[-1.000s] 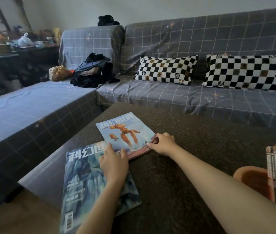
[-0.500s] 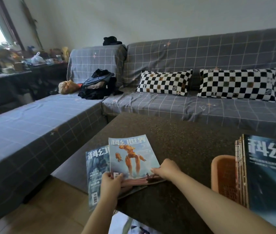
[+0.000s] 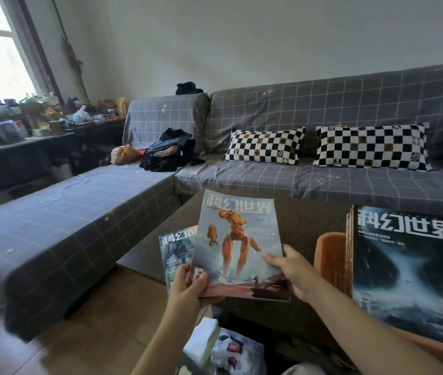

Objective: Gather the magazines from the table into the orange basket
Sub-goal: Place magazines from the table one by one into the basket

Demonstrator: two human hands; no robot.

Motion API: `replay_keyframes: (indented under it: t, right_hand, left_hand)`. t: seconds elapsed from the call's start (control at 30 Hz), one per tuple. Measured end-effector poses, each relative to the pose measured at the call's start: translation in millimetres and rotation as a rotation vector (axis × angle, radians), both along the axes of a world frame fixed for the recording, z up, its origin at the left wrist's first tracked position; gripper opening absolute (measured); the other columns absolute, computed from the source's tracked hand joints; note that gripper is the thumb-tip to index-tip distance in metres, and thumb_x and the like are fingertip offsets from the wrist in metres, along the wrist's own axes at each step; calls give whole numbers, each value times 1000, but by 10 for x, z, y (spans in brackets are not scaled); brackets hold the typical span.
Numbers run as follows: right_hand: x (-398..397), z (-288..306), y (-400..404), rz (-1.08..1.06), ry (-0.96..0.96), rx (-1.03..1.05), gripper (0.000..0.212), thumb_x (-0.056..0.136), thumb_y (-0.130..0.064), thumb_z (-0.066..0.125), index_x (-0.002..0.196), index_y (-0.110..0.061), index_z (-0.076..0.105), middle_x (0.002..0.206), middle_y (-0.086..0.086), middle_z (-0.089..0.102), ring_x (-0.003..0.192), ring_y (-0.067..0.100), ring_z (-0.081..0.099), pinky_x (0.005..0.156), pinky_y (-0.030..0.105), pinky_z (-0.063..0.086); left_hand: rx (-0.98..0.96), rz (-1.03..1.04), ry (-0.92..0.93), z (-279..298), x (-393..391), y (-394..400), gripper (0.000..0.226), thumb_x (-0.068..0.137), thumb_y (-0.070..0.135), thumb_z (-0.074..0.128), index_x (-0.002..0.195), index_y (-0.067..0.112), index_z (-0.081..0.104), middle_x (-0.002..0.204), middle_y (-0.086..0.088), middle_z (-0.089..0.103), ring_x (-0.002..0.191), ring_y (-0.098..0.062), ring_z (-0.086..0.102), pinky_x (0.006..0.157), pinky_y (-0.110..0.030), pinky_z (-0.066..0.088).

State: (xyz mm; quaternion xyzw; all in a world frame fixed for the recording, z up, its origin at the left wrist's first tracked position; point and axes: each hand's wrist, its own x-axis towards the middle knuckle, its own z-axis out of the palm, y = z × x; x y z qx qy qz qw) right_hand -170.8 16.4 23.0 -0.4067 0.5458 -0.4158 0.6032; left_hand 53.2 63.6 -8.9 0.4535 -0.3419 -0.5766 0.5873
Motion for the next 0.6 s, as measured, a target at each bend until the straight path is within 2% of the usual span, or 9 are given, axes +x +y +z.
replay_keyframes:
  t: [0.07,0.2,0.27,0.33,0.47,0.6]
  right_hand:
    - [-162,144,87,-61,-62,-72,35,89,-16,60,121,-19,46,108,8,64,93,26,66,76,40,55]
    - [-536,337,301,-163,-143,-199,34,90,-13,58,121,-21,45,108,10,63,96,30,63,83,47,53]
    - [-742,387,411,-213,-172,-231,37,89,-10,58,122,-21,45,110,12,62,97,33,62,86,50,51]
    - [-953,411,516,-263,-198,-247,37,89,-7,57,121,-22,47,107,12,64,93,33,64,78,48,53]
    - [-1383,375,703,-339,-232,-233,30,89,-9,57,111,-28,51,101,9,66,88,30,66,60,38,54]
    - [-1790,278,829,-436,-165,-238,35,89,-11,57,121,-24,49,106,8,66,92,30,65,67,39,53]
  left_hand:
    - [-42,-56,0,137,-137,66,26,92,5,57,117,6,51,94,-16,67,69,-24,70,53,-29,57]
    - [-87,-159,-32,359,-474,96,26,92,6,58,118,8,52,99,-17,67,79,-27,67,56,-29,58]
    - [-102,-214,-66,432,-654,78,26,92,9,59,117,13,54,106,-15,68,87,-29,67,62,-31,58]
    - [-126,-278,-111,473,-851,61,27,92,10,59,118,15,55,107,-12,69,90,-27,67,69,-32,57]
    - [-135,-374,-133,480,-1282,27,29,91,8,59,119,17,55,102,-5,72,84,-18,71,66,-28,56]
    - [-92,-428,-260,480,-1718,-41,29,94,15,57,122,20,53,109,-3,69,81,-14,71,64,-25,55]
